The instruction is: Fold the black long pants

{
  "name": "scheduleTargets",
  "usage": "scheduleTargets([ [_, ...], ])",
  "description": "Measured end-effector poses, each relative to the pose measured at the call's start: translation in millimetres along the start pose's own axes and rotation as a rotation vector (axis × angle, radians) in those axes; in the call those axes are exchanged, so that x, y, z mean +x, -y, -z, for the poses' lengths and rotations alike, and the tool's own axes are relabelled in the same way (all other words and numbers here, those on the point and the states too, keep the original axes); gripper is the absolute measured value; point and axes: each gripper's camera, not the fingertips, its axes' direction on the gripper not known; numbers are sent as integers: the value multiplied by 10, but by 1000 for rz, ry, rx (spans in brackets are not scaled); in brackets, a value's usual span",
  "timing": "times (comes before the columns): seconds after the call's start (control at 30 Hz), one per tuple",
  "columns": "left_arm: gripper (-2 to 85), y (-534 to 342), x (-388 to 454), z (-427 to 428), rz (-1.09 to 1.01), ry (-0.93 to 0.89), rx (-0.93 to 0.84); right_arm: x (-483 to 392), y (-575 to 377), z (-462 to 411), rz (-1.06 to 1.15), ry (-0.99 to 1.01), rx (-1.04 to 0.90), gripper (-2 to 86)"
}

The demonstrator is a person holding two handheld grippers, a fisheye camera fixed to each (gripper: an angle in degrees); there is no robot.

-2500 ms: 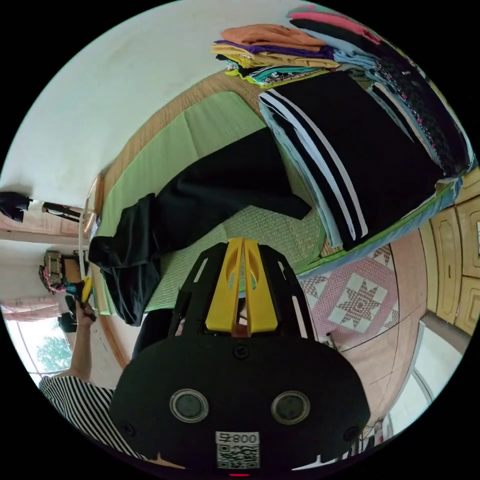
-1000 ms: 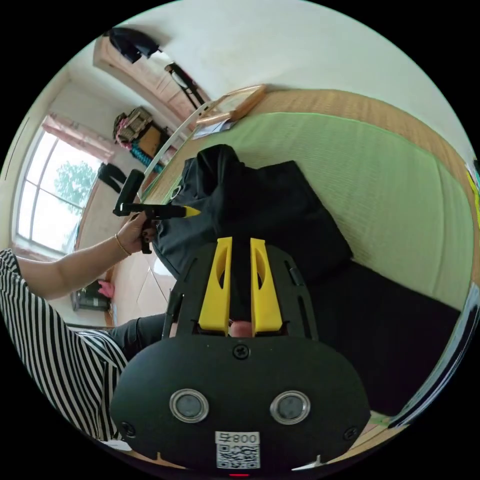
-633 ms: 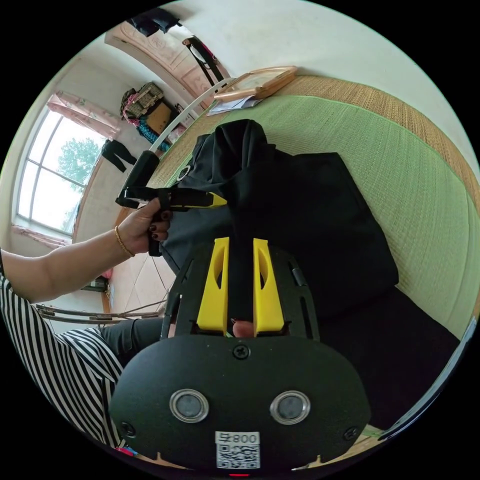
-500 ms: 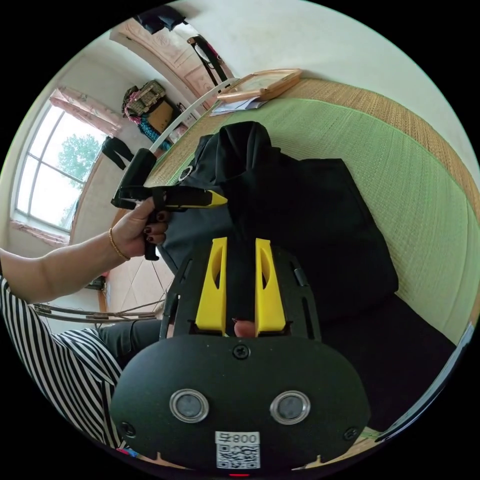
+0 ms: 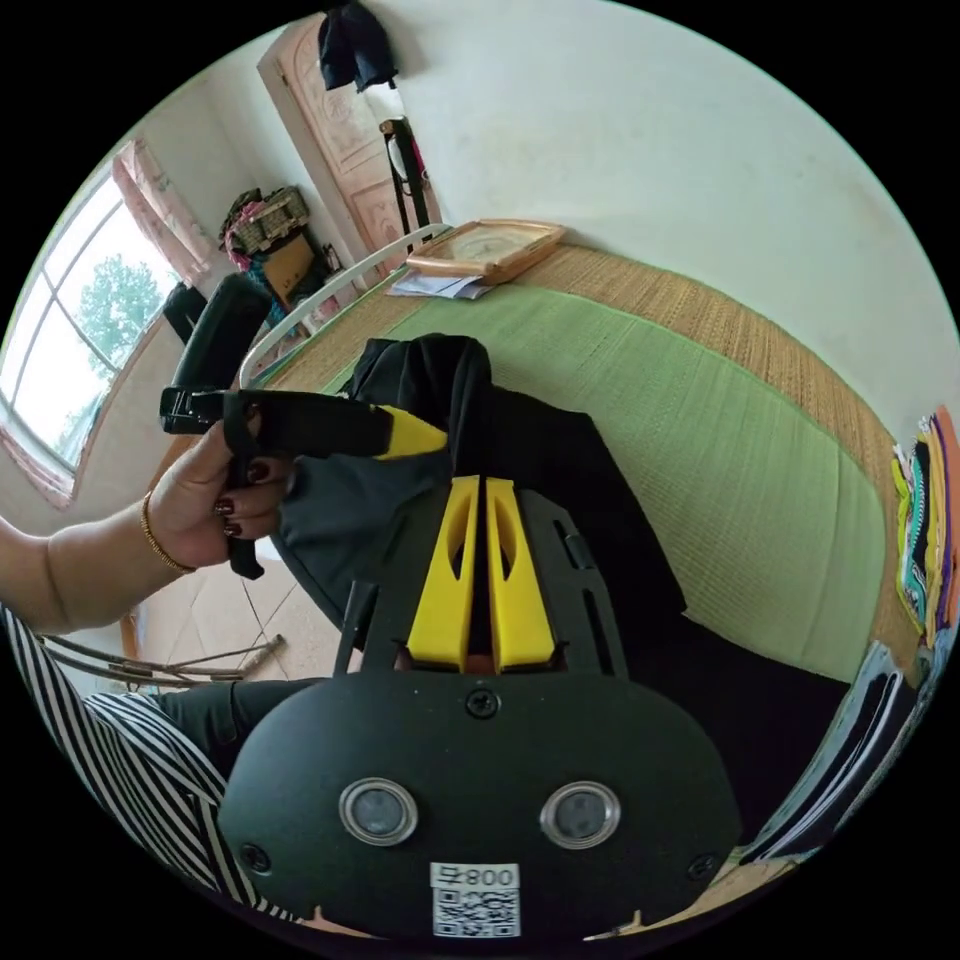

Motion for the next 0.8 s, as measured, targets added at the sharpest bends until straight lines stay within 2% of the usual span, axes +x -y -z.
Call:
scheduleTargets([
  [0.07, 20, 12, 7, 84, -4, 40, 21, 272, -127, 163, -69, 72, 53, 7],
  [0.17, 56, -39, -128, 177, 98, 131, 19, 739, -406, 496, -180, 156, 160, 6],
  [0.23, 83, -131, -331, 177, 226, 106, 10, 1076, -698, 773, -263, 207, 250, 5],
  [0.43, 109, -226, -617, -75, 413, 64, -83, 1649, -1527, 1306, -429, 230, 438, 5],
  [0.57, 82, -218, -720, -182, 494, -7, -64, 1836, -1913, 1427, -497, 221, 497, 5],
  [0.63, 43, -205, -740, -183, 526, -68, -13, 1916, -2090, 1437, -526, 203, 495, 5],
  [0.8, 17, -43, -531, -55, 441, -118, 38, 2040, -2422, 1511, -586, 182, 564, 5],
])
